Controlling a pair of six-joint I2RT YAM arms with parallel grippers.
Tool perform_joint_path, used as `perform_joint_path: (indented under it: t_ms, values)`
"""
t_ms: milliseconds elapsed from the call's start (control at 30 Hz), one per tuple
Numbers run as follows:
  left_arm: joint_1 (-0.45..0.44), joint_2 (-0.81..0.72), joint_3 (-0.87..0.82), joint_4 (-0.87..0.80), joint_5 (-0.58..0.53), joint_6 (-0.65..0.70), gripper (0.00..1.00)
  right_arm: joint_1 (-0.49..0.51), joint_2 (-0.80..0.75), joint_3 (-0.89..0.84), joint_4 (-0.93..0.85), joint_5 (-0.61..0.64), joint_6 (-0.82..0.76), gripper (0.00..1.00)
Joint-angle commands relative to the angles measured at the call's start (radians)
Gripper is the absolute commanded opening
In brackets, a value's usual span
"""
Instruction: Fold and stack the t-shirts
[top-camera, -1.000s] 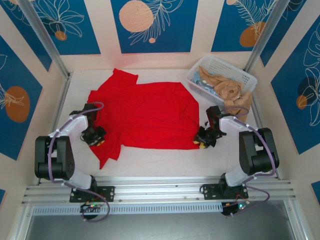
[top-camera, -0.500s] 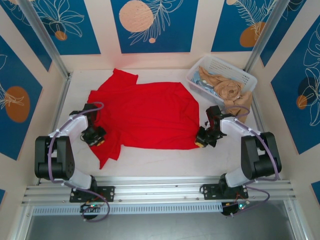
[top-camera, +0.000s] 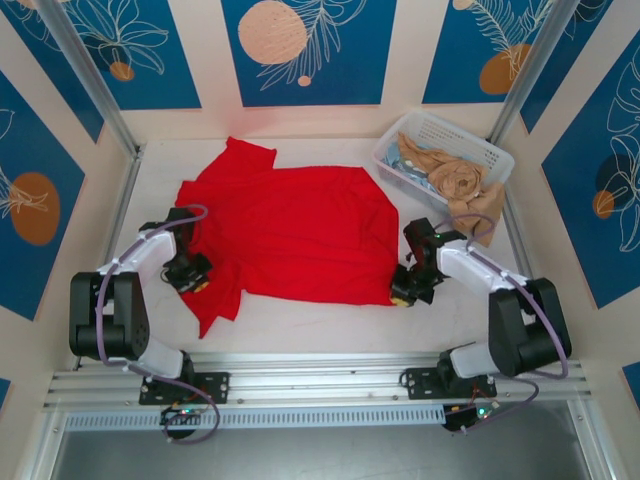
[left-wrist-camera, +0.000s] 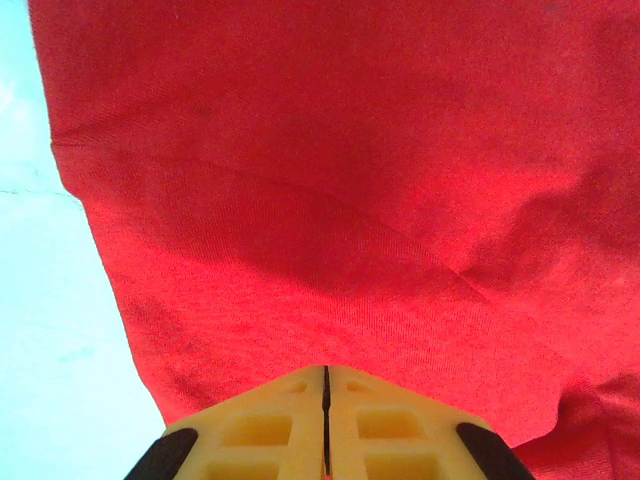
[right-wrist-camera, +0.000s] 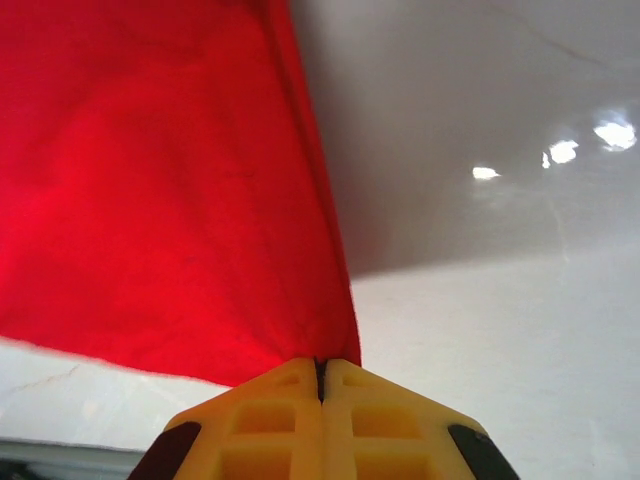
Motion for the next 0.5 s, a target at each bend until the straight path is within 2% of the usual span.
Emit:
perform_joint_path:
  t_ms: [0,100,233,333,467]
  values:
    - [0.005,-0.002,0.012,-0.016,0.009,0.003,0.08,0.010,0.006,-0.023,-0.076,0.072,0.085,0.21]
    - [0.006,-0.021,0.024,-0.027,0.013,-0.006,0.08,0.003,-0.042,-0.020,-0.107,0.126,0.154,0.36]
    - [0.006,-0.056,0.042,-0.049,0.017,-0.020,0.09,-0.009,-0.120,-0.053,-0.099,0.071,0.296,0.39]
    - [0.006,-0.076,0.054,-0.055,0.012,-0.028,0.11,-0.019,-0.155,-0.107,-0.003,-0.034,0.426,0.40]
    - [0.006,-0.079,0.083,-0.071,0.007,-0.034,0.14,-0.030,-0.148,-0.135,0.104,-0.086,0.531,0.44]
